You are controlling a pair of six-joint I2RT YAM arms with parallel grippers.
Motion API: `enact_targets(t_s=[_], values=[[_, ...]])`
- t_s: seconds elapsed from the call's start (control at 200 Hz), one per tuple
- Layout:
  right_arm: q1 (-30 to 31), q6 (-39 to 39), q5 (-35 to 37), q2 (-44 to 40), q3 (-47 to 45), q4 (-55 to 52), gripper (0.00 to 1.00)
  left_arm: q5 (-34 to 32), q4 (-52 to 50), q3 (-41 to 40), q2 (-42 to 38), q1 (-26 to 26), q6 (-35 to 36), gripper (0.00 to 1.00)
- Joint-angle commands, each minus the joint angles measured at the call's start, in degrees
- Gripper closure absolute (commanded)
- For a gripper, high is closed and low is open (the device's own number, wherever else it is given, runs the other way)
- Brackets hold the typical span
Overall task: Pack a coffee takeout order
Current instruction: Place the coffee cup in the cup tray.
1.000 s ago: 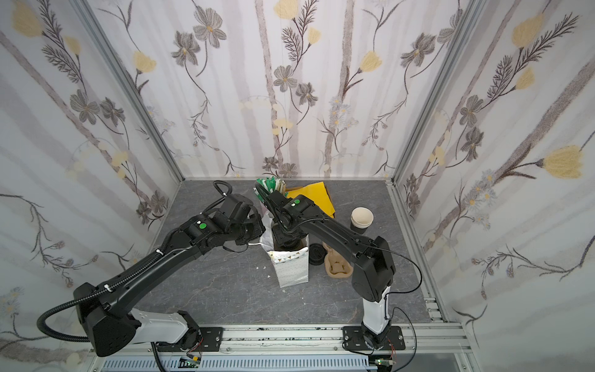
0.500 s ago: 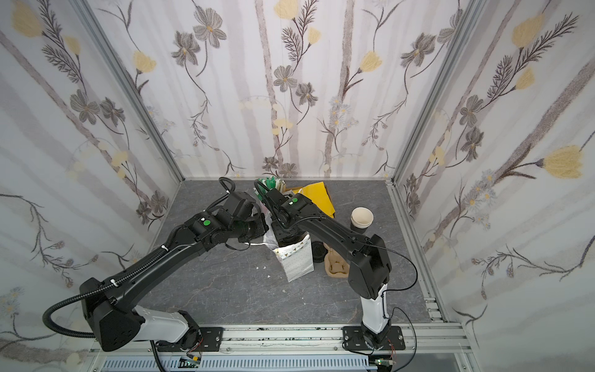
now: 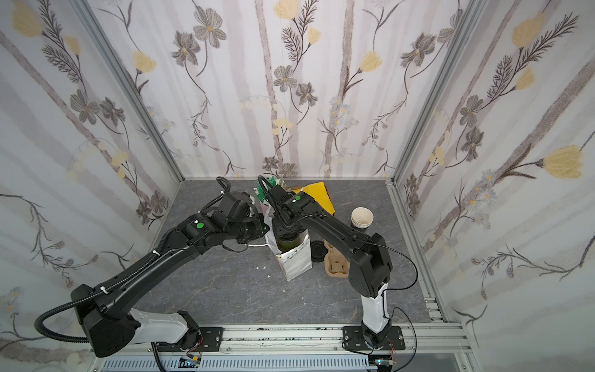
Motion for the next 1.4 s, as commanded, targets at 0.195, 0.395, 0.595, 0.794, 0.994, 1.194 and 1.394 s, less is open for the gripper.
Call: enact_targets(t_s=[0.195,0.395,0.595,0.794,0.994,1.194,1.394], values=[[0.16,-3.14,-0.64,1.72,2.13,1.98,0.39,0.10,-0.34,-3.66,-1.96,-0.04,-5.02,1.00],[0.16,-3.32,-0.81,3.32,3.58,1.59,0.40,0.64,-0.32,-3.60,-0.65,-0.08,-5.37,1.00],[0.16,-3.96,-2.10,3.41,3.71,3.11,0.40,0.25,-0.33,-4.08,-1.17,0.82,-5.76,1.00],[0.34,-3.02,-2.62,1.38,2.83,5.51,0.41,-0.11,-0.31,-5.65,-2.73,1.46,-6.51,1.00],[0.44,-2.74,-2.28,0.23,1.84,6.61,0.41,0.50,-0.37,-5.87,-2.57,2.03,-6.26,1.00],[0.43,-2.98,-2.56,1.51,2.16,7.43,0.41,1.15,-0.31,-5.34,-1.54,2.28,-5.45,1.00],[0.43,-3.30,-2.74,3.45,1.96,7.88,0.41,1.10,-0.30,-5.44,-2.11,2.41,-5.26,1.00]])
